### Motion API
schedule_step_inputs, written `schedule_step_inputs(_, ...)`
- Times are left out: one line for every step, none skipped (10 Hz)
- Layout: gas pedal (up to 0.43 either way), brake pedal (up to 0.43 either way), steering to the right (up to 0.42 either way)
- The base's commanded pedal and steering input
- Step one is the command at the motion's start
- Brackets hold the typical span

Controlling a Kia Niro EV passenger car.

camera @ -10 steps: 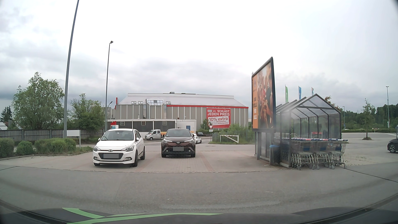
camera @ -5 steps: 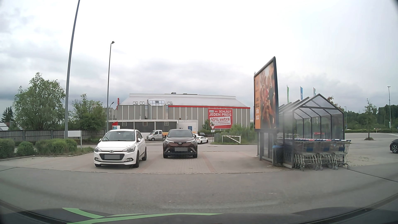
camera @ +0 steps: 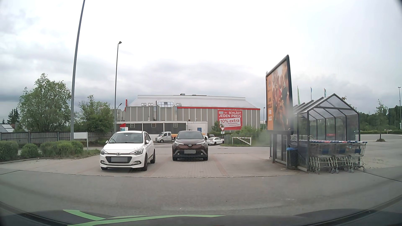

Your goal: Follow the waypoints while adhering to traffic rules and regulations

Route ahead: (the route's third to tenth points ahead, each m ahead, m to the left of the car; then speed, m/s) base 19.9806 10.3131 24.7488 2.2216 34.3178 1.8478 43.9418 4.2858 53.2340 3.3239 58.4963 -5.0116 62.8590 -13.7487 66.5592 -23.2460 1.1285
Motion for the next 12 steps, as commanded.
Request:
schedule_step_inputs(0.118, 0.0, -0.498)
schedule_step_inputs(0.118, 0.0, -0.531)
schedule_step_inputs(0.118, 0.0, -0.549)
schedule_step_inputs(0.118, 0.0, -0.557)
schedule_step_inputs(0.118, 0.0, -0.569)
schedule_step_inputs(0.118, 0.0, -0.586)
schedule_step_inputs(0.118, 0.0, -0.603)
schedule_step_inputs(0.118, 0.0, -0.622)
schedule_step_inputs(0.118, 0.0, -0.637)
schedule_step_inputs(0.118, 0.0, -0.649)
schedule_step_inputs(0.118, 0.0, -0.656)
schedule_step_inputs(0.118, 0.0, -0.659)
